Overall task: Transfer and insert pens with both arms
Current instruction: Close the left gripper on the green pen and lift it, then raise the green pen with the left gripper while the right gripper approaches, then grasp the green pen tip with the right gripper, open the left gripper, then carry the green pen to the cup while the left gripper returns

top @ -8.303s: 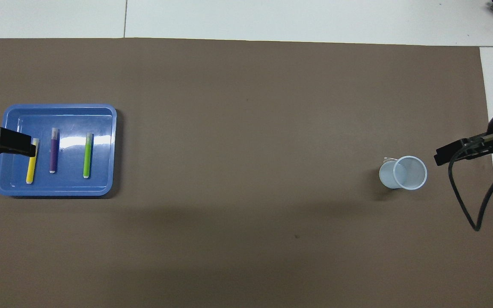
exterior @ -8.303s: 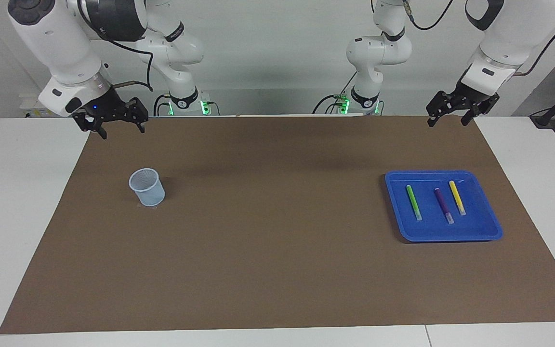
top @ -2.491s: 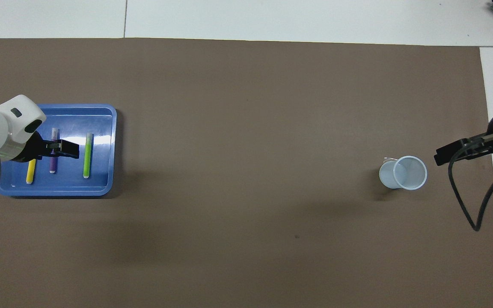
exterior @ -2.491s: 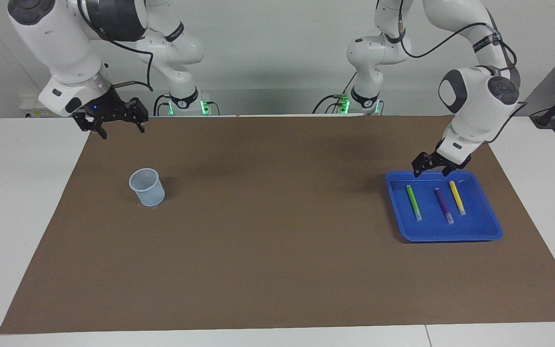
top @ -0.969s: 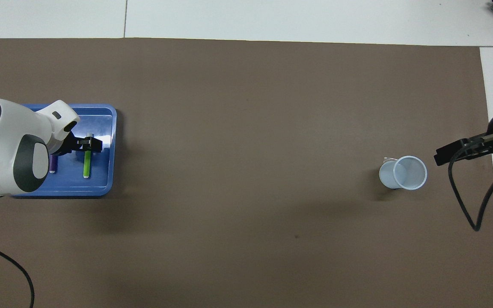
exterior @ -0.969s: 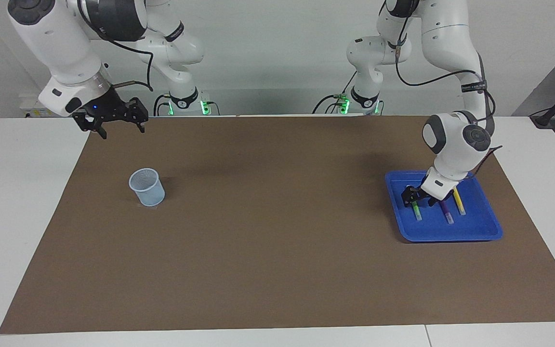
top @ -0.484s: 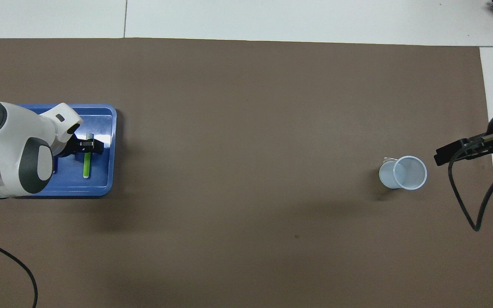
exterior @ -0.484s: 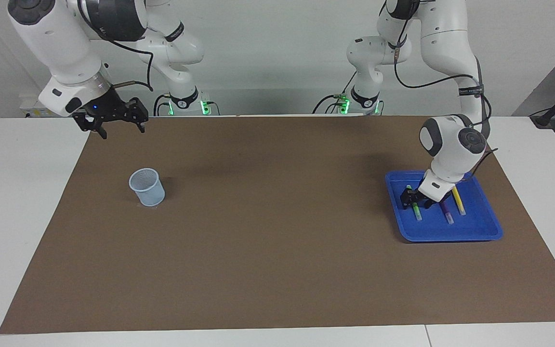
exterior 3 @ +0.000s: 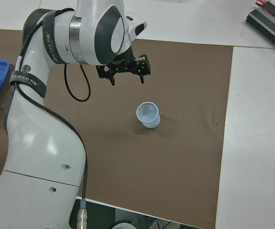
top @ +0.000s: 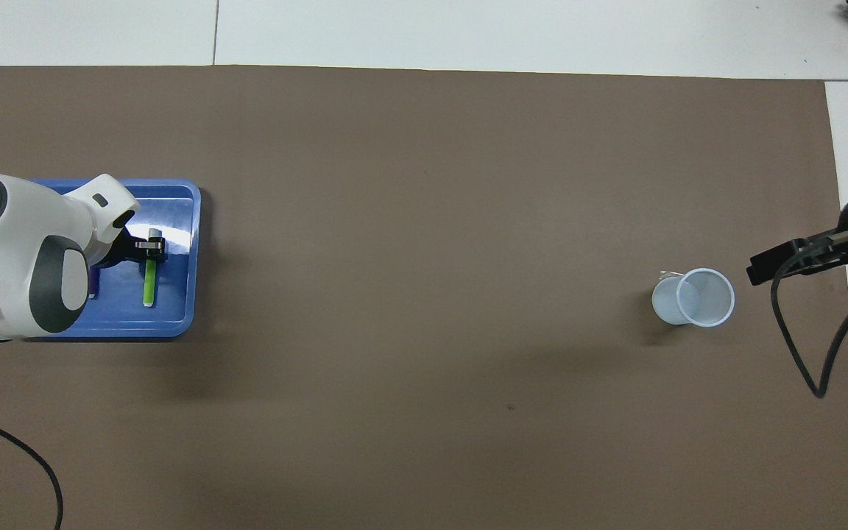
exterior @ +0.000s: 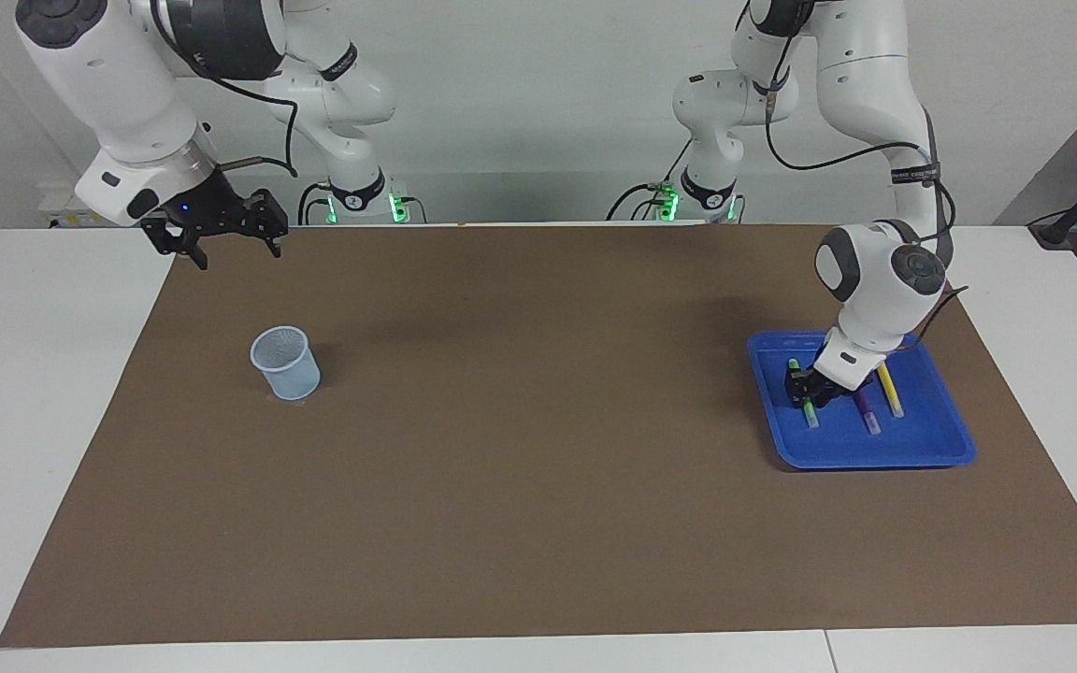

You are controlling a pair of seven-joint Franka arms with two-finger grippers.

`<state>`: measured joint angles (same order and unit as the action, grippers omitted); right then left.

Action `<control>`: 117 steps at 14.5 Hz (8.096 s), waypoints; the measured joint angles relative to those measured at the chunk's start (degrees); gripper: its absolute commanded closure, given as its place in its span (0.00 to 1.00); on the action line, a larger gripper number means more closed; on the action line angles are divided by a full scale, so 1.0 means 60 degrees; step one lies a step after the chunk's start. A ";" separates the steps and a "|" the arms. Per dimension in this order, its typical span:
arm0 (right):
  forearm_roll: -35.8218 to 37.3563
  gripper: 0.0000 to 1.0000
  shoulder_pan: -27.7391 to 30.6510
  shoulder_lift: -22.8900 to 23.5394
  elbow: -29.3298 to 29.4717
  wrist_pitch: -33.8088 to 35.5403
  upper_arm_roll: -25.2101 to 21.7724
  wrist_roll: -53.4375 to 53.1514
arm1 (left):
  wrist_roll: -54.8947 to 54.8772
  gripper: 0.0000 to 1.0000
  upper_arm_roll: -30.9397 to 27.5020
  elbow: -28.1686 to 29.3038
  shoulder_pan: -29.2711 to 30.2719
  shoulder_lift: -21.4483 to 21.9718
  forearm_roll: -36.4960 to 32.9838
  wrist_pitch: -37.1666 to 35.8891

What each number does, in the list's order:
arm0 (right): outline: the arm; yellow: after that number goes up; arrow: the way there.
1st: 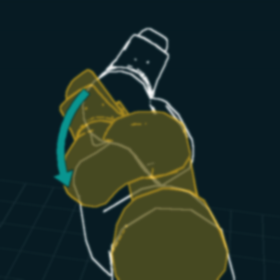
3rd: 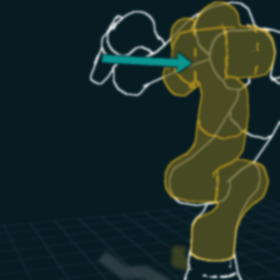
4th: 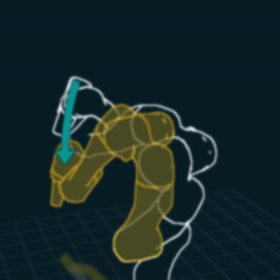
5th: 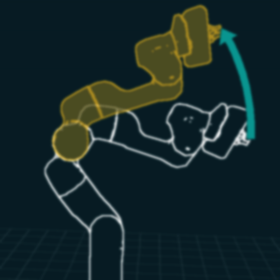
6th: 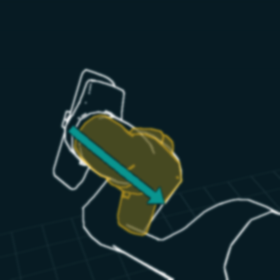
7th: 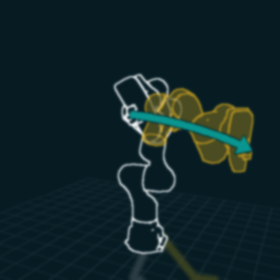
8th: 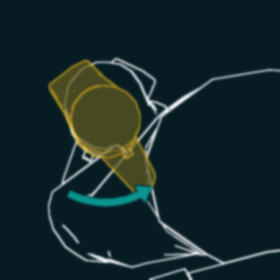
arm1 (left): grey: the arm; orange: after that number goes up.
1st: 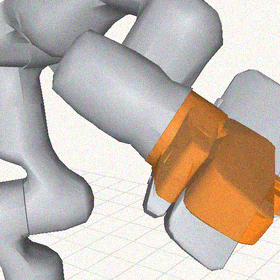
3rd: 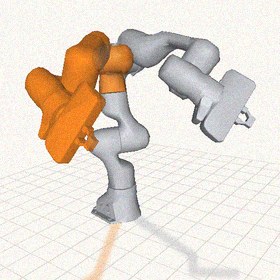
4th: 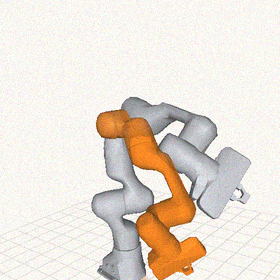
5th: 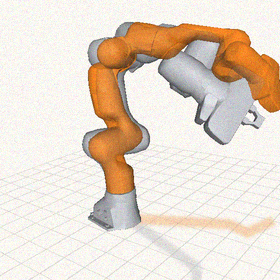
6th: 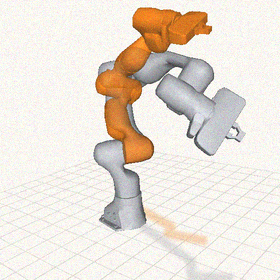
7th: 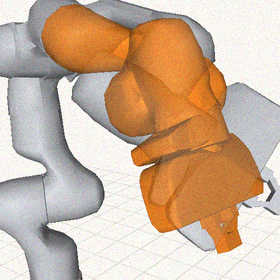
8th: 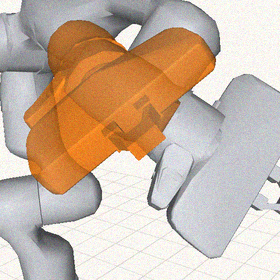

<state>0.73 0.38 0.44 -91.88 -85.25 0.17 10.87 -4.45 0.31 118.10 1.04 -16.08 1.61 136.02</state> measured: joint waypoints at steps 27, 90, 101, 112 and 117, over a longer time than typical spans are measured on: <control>-0.0004 0.00 -0.0051 -0.0353 0.0002 -0.0001 0.0075 0.0000 | 0.5015 1.00 0.0396 -0.2197 -0.0012 0.1263 0.2564 -0.4054; -0.4795 1.00 -0.6200 0.0868 -0.1360 -0.9781 0.0562 -1.0461 | 1.5159 1.00 0.0839 -0.0722 -0.1306 0.4131 0.7271 -0.4623; -0.4795 1.00 -0.6067 0.0863 -0.1377 -0.9728 0.0556 -0.9959 | 1.5136 0.36 0.0908 -0.0722 -0.1717 0.4184 0.7273 -0.4570; -0.4792 1.00 -0.3966 0.0697 -0.1740 -0.6725 0.0516 -0.4559 | 0.8932 0.42 0.0689 -0.0667 -0.1542 0.4321 0.4674 -0.5602; -0.4284 1.00 -0.1909 0.0400 -0.1757 -0.4470 0.0459 -0.1461 | 0.4297 0.42 0.0638 -0.0651 -0.0605 0.4360 0.2731 -0.6169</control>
<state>-24.98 -11.07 2.84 -102.42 -112.07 2.92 2.11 21.33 4.14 114.19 -2.59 10.08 18.00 99.01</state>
